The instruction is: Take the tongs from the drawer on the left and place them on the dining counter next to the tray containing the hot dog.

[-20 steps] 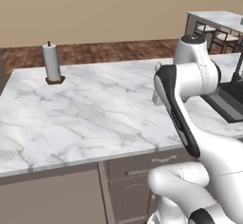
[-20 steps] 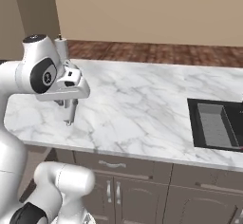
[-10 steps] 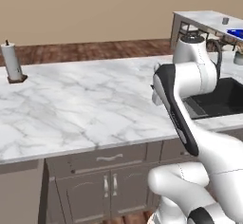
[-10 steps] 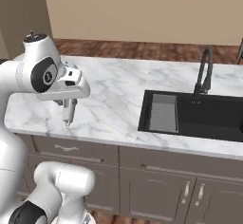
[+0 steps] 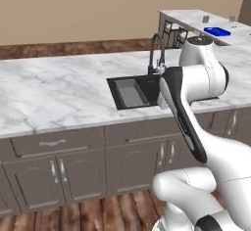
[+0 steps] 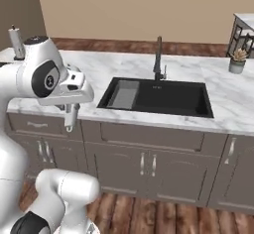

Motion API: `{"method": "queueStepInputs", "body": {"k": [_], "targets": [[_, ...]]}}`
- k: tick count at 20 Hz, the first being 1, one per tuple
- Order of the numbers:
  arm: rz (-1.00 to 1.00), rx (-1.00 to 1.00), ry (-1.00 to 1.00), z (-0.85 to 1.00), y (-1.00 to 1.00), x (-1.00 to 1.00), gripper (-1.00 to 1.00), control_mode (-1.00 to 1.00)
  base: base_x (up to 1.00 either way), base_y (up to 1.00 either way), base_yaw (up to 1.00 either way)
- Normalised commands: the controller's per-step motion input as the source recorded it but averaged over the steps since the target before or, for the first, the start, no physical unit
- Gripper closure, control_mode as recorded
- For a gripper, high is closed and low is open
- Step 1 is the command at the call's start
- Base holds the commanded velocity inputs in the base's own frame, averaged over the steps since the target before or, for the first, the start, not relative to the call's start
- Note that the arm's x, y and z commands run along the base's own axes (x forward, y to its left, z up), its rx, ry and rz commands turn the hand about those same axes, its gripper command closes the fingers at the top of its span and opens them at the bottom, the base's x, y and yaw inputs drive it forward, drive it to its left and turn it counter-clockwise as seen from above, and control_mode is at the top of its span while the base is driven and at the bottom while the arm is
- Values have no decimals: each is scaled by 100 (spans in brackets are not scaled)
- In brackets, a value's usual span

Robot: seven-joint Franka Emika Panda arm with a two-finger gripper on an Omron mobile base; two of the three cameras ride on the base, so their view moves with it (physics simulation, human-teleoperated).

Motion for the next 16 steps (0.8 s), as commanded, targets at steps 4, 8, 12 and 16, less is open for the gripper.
{"method": "queueStepInputs", "body": {"k": [4,8,12,16], "targets": [[0,0,0,0,0,0,100,100,-24,-100,-5],[0,0,0,0,0,0,100,100,-9,-100,-6],[0,0,0,0,0,0,100,100,-9,-100,-7],[0,0,0,0,0,0,100,100,-23,-100,-9]]}}
